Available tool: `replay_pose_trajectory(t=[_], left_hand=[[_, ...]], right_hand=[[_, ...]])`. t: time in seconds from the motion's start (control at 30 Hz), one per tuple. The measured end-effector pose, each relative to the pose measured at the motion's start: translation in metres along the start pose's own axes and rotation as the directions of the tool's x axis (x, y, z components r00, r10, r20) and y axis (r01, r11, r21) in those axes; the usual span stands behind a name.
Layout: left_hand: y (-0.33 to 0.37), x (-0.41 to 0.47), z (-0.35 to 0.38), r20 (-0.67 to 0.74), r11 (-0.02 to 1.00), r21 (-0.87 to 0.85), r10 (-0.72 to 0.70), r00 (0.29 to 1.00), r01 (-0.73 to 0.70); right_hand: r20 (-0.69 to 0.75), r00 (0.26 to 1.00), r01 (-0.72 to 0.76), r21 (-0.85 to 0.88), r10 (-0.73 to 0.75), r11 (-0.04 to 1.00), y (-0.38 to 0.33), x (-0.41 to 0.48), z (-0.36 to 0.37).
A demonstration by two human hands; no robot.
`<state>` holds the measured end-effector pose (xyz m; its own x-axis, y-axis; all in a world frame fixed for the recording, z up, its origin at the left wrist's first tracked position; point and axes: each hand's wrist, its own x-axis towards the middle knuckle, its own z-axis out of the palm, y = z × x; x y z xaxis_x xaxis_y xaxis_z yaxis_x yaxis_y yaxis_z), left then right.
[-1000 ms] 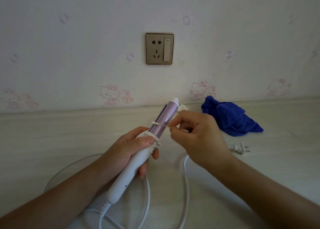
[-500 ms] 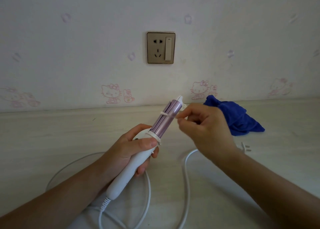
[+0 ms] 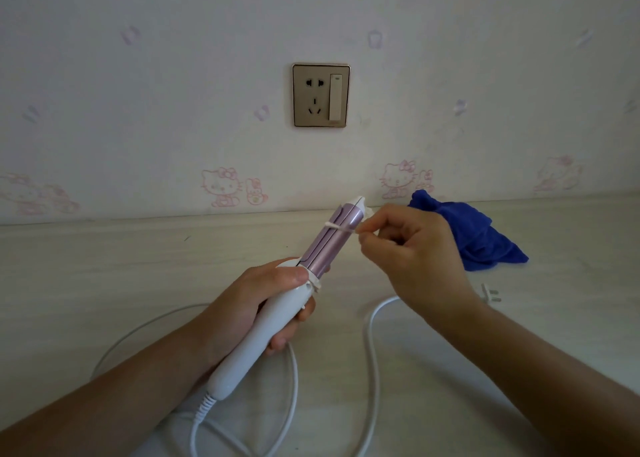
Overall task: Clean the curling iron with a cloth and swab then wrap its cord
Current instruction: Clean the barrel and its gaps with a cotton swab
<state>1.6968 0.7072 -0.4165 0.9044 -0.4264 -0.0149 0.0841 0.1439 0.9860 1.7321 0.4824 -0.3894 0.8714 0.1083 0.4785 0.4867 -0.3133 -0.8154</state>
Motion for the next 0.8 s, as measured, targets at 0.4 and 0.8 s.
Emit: replay_pose_trajectory(t=[0.4,0.8], left_hand=[[-0.001,-0.001,-0.005,0.060,1.000,-0.018,0.003,0.998,-0.002],[0.000,0.001,-0.001,0.059,0.999,-0.005,0.045,0.997,-0.044]], right_hand=[[-0.052,0.998,-0.037,0.004,0.037,0.999,0.001,0.004,-0.004],[-0.017,1.000,-0.009,-0.042,0.009,0.999,-0.002,0.000,0.000]])
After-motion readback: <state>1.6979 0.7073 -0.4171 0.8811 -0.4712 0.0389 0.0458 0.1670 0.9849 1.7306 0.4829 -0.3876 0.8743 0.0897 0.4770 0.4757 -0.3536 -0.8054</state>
